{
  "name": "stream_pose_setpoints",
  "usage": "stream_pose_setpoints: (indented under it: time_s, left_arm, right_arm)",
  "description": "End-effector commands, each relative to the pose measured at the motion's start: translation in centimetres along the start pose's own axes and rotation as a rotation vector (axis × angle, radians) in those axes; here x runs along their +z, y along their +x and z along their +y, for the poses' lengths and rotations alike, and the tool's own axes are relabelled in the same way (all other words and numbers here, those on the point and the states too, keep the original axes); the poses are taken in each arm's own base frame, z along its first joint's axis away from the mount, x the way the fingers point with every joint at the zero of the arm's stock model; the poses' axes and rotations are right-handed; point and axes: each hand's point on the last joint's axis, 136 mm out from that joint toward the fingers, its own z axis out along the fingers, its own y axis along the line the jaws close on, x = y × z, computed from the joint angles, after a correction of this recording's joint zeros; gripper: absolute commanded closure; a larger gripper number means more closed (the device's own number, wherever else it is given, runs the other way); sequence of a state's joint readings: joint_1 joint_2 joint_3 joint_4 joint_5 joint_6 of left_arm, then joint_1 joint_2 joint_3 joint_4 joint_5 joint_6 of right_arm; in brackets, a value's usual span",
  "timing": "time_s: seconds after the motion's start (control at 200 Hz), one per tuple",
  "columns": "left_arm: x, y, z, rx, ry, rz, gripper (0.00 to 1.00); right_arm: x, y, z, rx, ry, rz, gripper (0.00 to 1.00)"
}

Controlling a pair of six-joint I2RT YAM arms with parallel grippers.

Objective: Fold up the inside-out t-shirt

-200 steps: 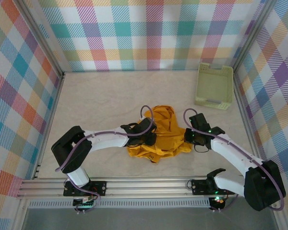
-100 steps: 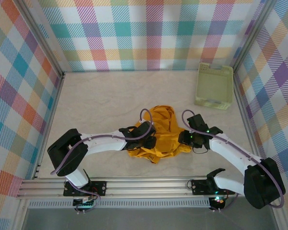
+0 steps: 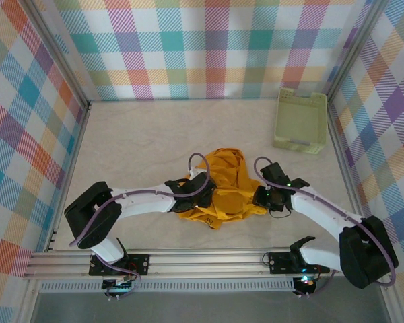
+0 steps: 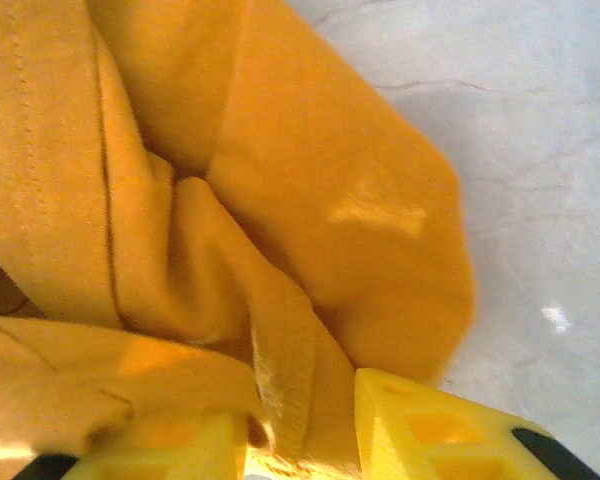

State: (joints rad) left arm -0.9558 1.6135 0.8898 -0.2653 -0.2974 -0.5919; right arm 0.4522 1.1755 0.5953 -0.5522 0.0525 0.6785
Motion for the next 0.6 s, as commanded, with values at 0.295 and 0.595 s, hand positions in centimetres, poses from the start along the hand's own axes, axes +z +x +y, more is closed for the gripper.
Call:
stream_pose_setpoints:
  time_s: [0.295, 0.595]
  left_arm:
    - [-0.9, 0.4, 5.1, -0.067, -0.179, -0.015, 0.40]
    - [-0.6, 1.0, 6.1, -0.086, -0.206, -0.003, 0.39]
  right_arm:
    - [-2.5, -1.0, 3.7, -0.104, -0.080, -0.026, 0.66]
    - [-2.4, 3.1, 8.5, -0.194, -0.238, 0.020, 0.57]
